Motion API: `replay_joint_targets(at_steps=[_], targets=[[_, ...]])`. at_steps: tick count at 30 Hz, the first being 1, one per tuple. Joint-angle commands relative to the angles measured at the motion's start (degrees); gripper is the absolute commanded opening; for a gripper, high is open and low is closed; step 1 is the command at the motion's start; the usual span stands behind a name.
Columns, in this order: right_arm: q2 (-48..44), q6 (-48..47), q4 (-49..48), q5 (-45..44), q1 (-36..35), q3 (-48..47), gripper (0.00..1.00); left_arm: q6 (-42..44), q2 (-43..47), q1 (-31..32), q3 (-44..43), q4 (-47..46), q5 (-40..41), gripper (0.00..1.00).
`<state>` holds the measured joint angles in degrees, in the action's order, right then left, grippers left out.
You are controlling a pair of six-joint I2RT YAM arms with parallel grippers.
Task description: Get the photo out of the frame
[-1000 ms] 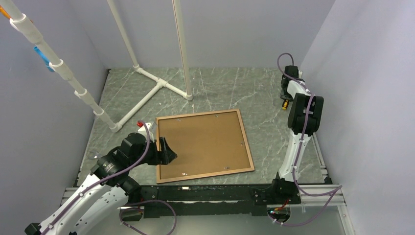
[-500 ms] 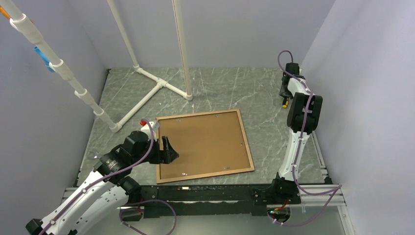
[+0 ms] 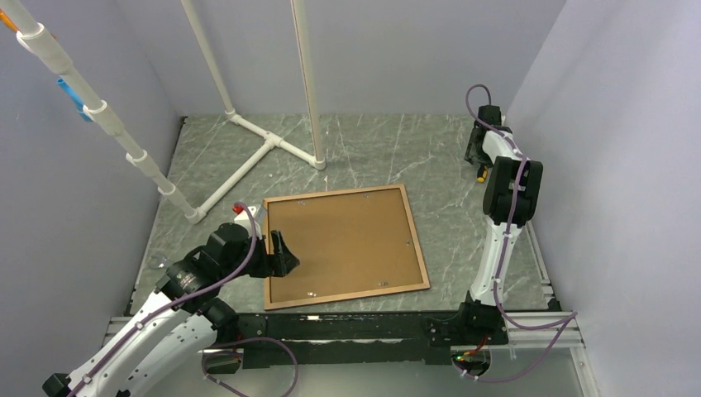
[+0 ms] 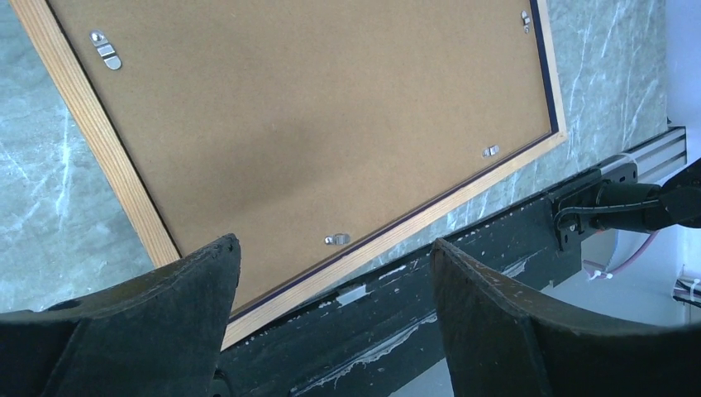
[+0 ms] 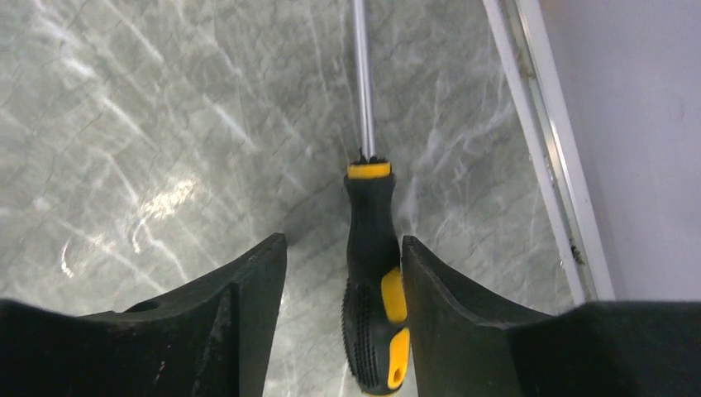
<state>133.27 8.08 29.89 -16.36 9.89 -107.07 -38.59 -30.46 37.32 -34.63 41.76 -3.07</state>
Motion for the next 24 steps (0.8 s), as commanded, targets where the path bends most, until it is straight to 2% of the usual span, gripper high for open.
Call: replay_joint_targets(at_steps=[1, 6, 11, 15, 20, 24], targets=[[-7.82, 2.66, 1.16, -0.47, -0.99, 0.92, 0.56, -0.74, 0.8, 0.02, -0.89, -0.06, 1.31, 0.87], [-15.71, 3.7, 1.03, -4.05, -4.72, 4.89, 0.6, -2.41, 1.7, -0.04, 0.2, -0.22, 2.06, 0.87], [-30.72, 4.33, -4.81, -4.18, -16.54, 19.63, 0.67, -3.75, 3.85, -0.06, -1.5, 1.72, 4.36, 0.88], [-41.31, 2.55, -8.61, 0.27, -31.32, 32.68, 0.76, -4.61, 5.49, -0.12, -4.61, 5.9, 8.31, 0.89], [-51.47, -4.82, -8.73, 10.19, -49.71, 45.25, 0.75, -5.78, 8.3, -0.09, -8.44, 9.86, 11.23, 0.89], [-57.31, -12.02, -7.52, 12.95, -67.69, 51.02, 0.74, -6.56, 10.98, -0.09, -9.2, 11.19, 12.21, 0.9]])
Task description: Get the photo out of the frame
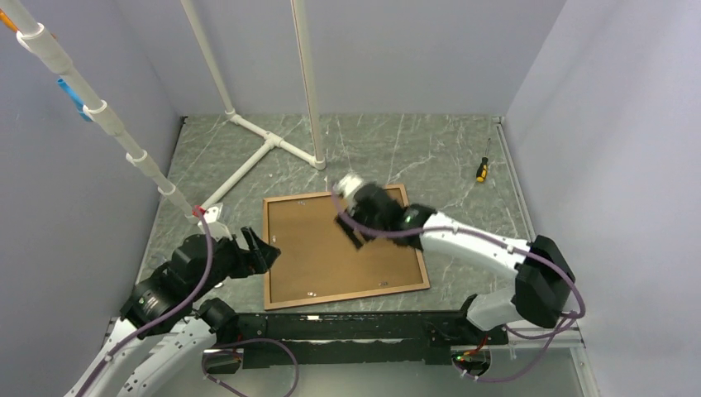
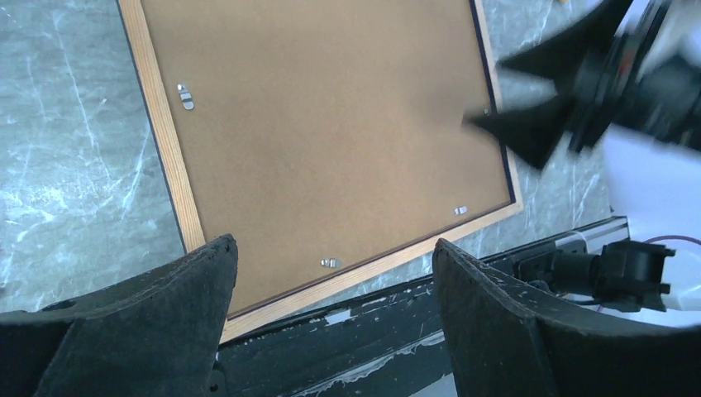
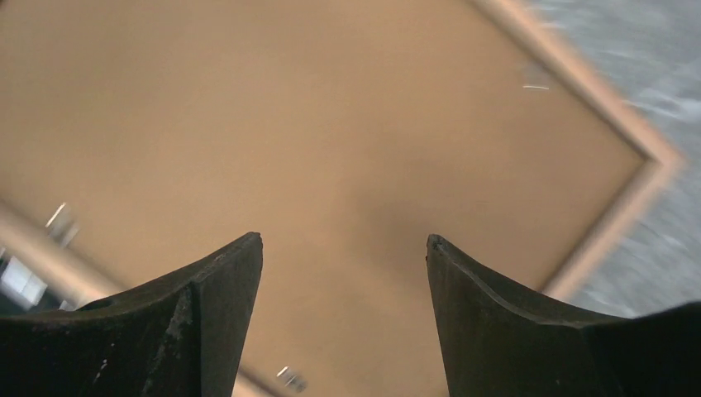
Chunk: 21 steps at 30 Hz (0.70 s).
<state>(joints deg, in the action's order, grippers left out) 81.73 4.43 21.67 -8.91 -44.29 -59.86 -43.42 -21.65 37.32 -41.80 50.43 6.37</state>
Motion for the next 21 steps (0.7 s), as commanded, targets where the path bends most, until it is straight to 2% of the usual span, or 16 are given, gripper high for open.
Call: replay_joint_targets(at_steps=[1, 6, 10, 21], targets=[[-6.62, -9.17, 0.7, 5.64, -16.87, 4.72, 0.73, -1.9, 2.53, -0.09, -2.17, 2.96, 2.8, 0.9], [-6.59, -10.88, 0.76, 8.58, -25.2, 7.73, 0.7, -3.39, 3.61, -0.09, -2.9, 5.52, 0.97, 0.91], [-2.48, -10.71, -0.75, 6.59, -30.67, 8.77, 0.67, -4.49, 4.69, -0.07, -2.61, 6.61, -1.1, 0.91], [6.97, -9.61, -4.46, 0.41, -35.51, 9.69, 0.56, -7.58, 8.3, -0.11, 0.05, 7.31, -3.17, 0.91]])
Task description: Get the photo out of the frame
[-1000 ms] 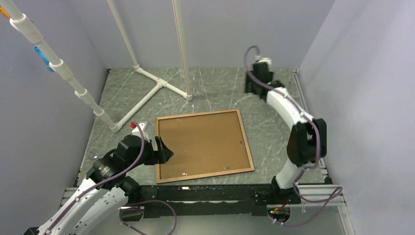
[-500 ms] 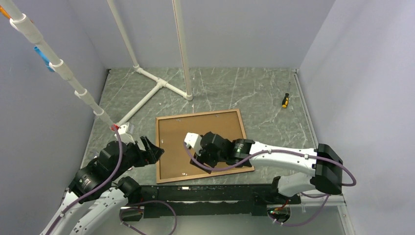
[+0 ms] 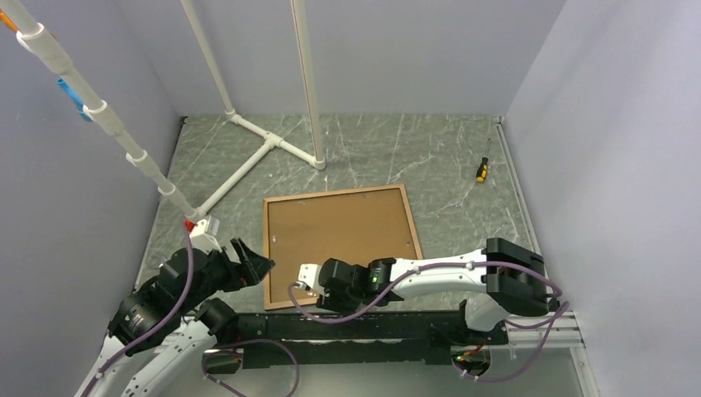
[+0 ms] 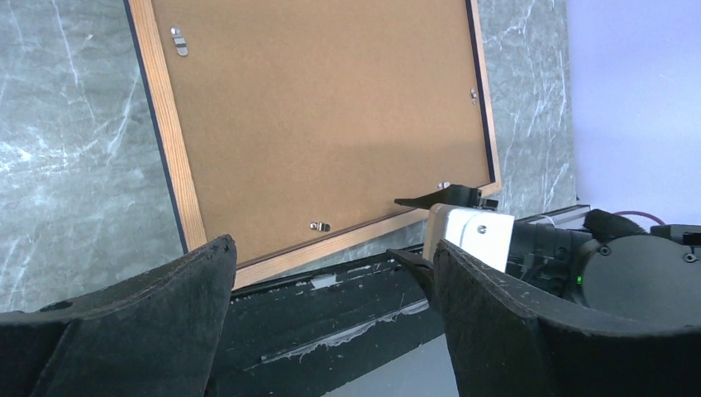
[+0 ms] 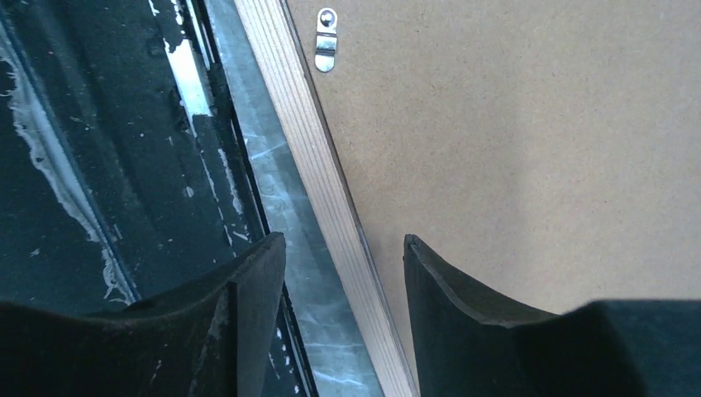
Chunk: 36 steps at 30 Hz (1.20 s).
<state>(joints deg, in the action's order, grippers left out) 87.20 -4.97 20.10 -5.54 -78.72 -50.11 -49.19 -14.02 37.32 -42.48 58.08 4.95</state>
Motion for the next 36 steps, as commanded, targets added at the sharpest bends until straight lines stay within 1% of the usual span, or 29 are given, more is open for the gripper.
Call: replay_joint_targets(at_steps=[1, 4, 7, 9, 13, 16, 18, 21, 25, 28, 31, 33, 36], targets=[[2.14, -0.03, -2.79, -3.36, -1.41, -0.01, 0.55, -1.87, 0.55, -0.11, 0.74, -0.27, -1.85, 0.91], [4.14, 0.83, -3.16, -4.61, -1.97, 0.89, 0.52, -2.04, 0.32, -0.09, 1.05, 0.35, -2.29, 0.91], [4.88, 1.9, -3.54, -6.02, -2.39, 1.5, 0.45, -2.18, 0.44, -0.06, 1.32, 0.87, -2.12, 0.91], [5.07, 2.36, -3.95, -8.5, -3.05, 1.96, 0.39, -2.27, 0.6, -0.08, 1.55, 0.83, -2.03, 0.91], [5.33, 2.51, -4.42, -12.4, -4.2, 1.97, 0.22, -3.04, 0.74, -0.08, 2.09, 0.31, -2.34, 0.9], [4.32, 2.06, -5.3, -11.93, -4.25, 1.5, 0.09, -3.96, 0.8, -0.13, 2.36, -0.58, -3.6, 0.9], [3.53, 1.43, -5.71, -9.93, -4.25, 0.78, 0.0, -4.49, 0.94, -0.08, 2.33, -1.39, -4.4, 0.9], [2.11, 1.11, -6.24, -8.44, -4.16, -0.3, 0.0, -5.94, 1.03, -0.06, 1.52, -1.14, -4.42, 0.9], [-0.54, 2.19, -6.62, -6.03, -3.14, -1.29, 0.0, -9.16, -0.45, -0.1, -1.81, 4.12, -2.12, 0.9], [-3.53, 3.98, -7.43, -3.83, -0.99, -1.08, 0.0, -10.83, -1.57, -0.11, -3.26, 5.9, -1.34, 0.9], [-6.71, 6.63, -8.14, -0.55, 1.8, -0.83, 0.0, -13.15, -2.05, -0.12, -2.76, 4.73, -2.11, 0.91], [-8.28, 8.52, -7.93, 2.45, 3.83, -1.42, 0.0, -15.23, -2.2, -0.1, -1.36, 2.92, -3.34, 0.91], [-9.47, 11.44, -8.13, 4.4, 5.8, -2.25, 0.0, -19.37, -3.39, -0.14, 0.96, -0.6, -5.76, 0.91]])
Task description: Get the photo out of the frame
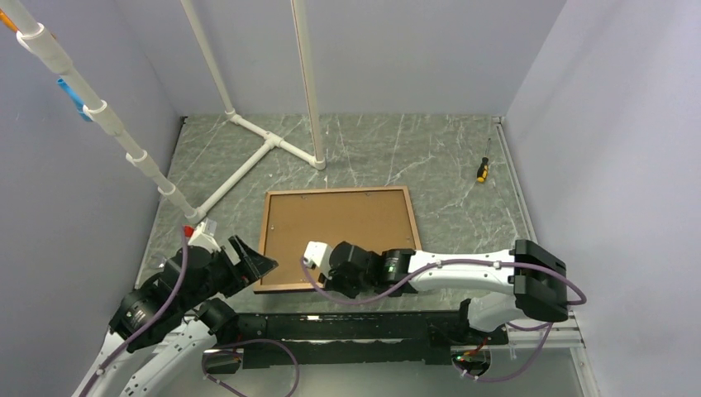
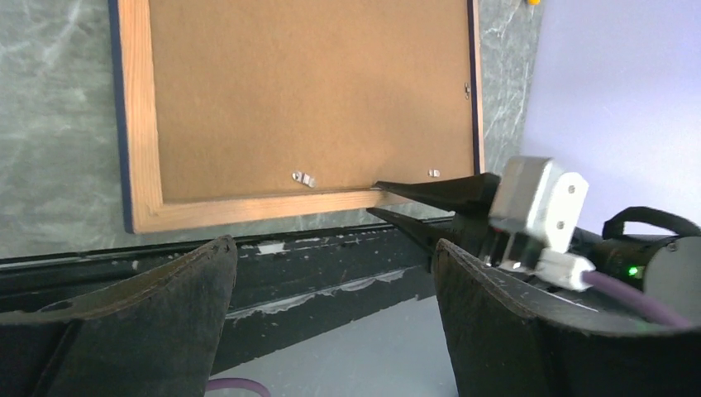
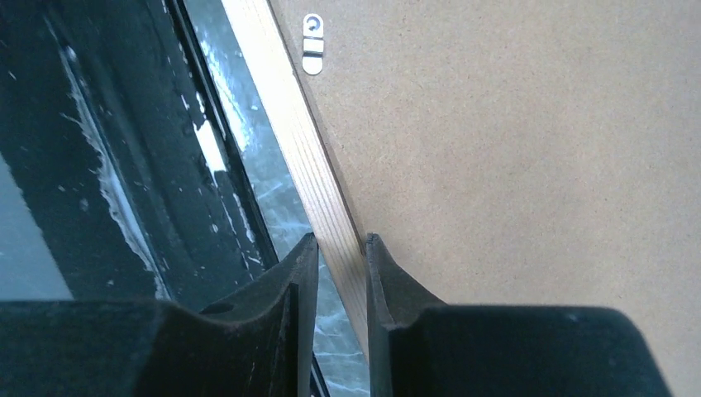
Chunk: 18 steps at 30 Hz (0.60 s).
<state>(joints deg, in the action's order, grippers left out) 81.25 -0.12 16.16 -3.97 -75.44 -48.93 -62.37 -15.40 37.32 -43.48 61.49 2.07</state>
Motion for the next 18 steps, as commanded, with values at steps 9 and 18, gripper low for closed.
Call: replay_joint_targets(at_steps=[9, 18], targets=[[-1.22, 11.35, -0.44, 1.05, 4.51, -9.51, 0.0, -24.36, -3.35, -0.06, 5.88, -4.13, -7.02, 0.9], [-0.56, 13.28, -1.4, 3.07, 5.4, -10.8, 0.0, -36.65, 2.58, -0.1, 18.3, -14.26, -6.64, 0.92]])
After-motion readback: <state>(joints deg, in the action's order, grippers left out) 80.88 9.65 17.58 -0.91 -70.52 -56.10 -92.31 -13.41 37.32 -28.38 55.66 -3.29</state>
